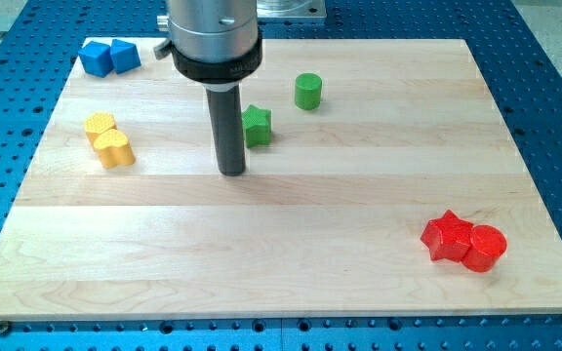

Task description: Place the hexagon diagonally to the bottom left of the green star

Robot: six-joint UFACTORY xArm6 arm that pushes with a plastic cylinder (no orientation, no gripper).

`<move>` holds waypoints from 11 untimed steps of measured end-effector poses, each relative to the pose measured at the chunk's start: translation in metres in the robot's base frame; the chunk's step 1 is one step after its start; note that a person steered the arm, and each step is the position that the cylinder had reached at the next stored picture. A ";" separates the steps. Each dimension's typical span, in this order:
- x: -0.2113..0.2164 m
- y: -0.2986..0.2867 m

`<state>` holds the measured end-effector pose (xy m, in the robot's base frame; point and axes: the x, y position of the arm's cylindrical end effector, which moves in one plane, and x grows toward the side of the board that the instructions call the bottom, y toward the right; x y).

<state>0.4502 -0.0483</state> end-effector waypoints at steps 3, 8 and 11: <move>-0.050 0.002; 0.020 -0.240; -0.045 -0.159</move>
